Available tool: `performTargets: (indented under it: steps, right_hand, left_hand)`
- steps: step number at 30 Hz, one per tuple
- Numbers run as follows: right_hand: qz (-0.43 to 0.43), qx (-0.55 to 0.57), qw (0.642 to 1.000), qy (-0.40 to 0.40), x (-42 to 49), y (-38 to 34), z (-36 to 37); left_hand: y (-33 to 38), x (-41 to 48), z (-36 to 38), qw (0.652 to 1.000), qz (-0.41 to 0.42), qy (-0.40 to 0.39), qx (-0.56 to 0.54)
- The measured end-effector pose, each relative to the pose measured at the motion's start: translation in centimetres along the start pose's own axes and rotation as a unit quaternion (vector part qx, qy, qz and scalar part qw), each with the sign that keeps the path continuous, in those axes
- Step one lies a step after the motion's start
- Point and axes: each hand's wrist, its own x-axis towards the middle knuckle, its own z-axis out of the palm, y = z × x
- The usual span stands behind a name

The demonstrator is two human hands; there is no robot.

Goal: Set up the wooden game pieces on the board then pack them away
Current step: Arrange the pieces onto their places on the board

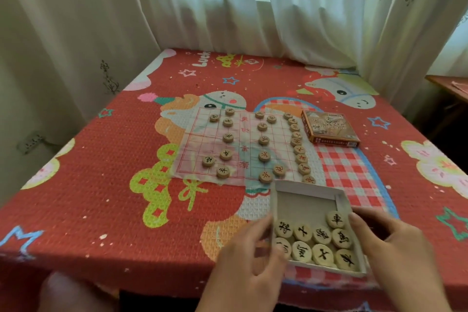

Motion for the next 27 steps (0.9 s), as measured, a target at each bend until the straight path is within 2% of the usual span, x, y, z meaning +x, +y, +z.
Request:
performTargets:
  steps: [3,9,17,20,22,24,27]
  right_hand:
    - [-0.027,0.012,0.998,-0.056,-0.9,-1.9,3.0]
    - [-0.088,0.023,0.99,-0.112,-1.3,-4.4,7.3]
    - [-0.119,-0.014,0.984,-0.132,-0.9,-4.2,8.3]
    - [-0.176,-0.025,0.977,-0.116,-0.1,-4.5,7.4]
    - [-0.247,-0.046,0.959,-0.132,0.5,-5.0,6.7]
    - [-0.305,-0.103,0.926,-0.199,1.0,-5.6,6.3]
    - [-0.347,-0.205,0.874,-0.269,1.4,-6.5,6.7]
  left_hand:
    - [-1.0,-0.6,-3.3,0.995,0.031,0.074,0.052]
    - [-2.9,-0.3,-7.9,0.977,0.031,0.157,0.143]
    - [-3.9,0.3,-8.8,0.958,0.012,0.161,0.236]
    - [-2.8,1.6,-10.0,0.949,0.022,0.18,0.259]
    - [-2.3,3.1,-11.1,0.939,0.048,0.189,0.284]
    - [-2.5,5.2,-12.1,0.921,0.092,0.195,0.326]
    - [-3.6,8.0,-13.0,0.896,0.122,0.208,0.372]
